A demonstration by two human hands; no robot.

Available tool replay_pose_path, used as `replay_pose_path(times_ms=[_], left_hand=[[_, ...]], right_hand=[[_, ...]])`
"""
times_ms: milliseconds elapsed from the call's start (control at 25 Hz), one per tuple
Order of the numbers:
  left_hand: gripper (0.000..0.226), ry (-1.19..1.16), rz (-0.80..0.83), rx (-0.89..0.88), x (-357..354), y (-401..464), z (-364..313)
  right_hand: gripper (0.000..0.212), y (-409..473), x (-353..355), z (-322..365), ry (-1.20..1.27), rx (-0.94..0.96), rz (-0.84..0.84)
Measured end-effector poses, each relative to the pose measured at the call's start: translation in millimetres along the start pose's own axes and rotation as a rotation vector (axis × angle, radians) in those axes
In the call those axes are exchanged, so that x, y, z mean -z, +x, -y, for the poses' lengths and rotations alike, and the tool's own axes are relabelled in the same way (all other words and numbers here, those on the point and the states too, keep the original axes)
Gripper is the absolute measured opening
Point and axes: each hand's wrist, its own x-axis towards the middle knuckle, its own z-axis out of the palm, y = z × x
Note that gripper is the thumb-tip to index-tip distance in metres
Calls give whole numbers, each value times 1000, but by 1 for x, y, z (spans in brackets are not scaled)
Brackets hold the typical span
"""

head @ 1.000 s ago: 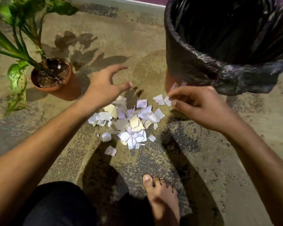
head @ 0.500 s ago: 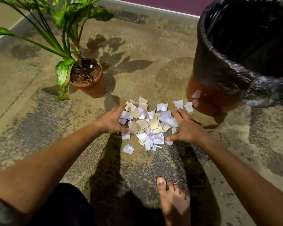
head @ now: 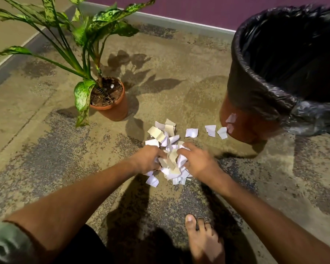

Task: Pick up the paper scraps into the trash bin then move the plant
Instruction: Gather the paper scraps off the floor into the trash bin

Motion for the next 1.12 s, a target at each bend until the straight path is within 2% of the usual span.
replay_pose_path(times_ms=[80,160,320,520,640,800,840,880,920,960,1040,1080,1120], left_hand=[[23,39,-32,-9,-1,0,-2],[15,45,-79,19,2,2,-3],[10,98,-131,48,20,5,-10],[19,127,-289,12,62,11,-39],[9,75,-402,12,83,8,-62],[14,-4,-509,36,112,-4,-93],[14,-31,-539,30,119,-7,-103],[14,-58,-572,15,126,-11,-115],[13,-96,-605,-5,134,-14,-128],[11,-147,-639,-27,143,-17,-142],[11,-265,-713,-87,161,-18,-169],[12,-286,-759,-128,170,-16,-182],[13,-282,-806,-174,178,-13,-196]], right_hand=[[45,-3,5,-2,32,-12,-27],[44,-7,13,-3,57,1,-32],[32,-16,48,2,192,-4,-163],[29,-20,130,16,273,-63,-327],[26,-20,189,22,329,-59,-506],[23,-44,245,7,338,-34,-864],[21,-33,251,-5,294,-56,-902],[20,-10,259,-19,216,-93,-855],[23,22,266,-33,51,-170,-699],[30,55,268,-43,-84,-295,-457],[49,99,262,-57,-67,-477,-180],[58,111,255,-68,-40,-494,-152],[65,118,251,-76,6,-539,-198]])
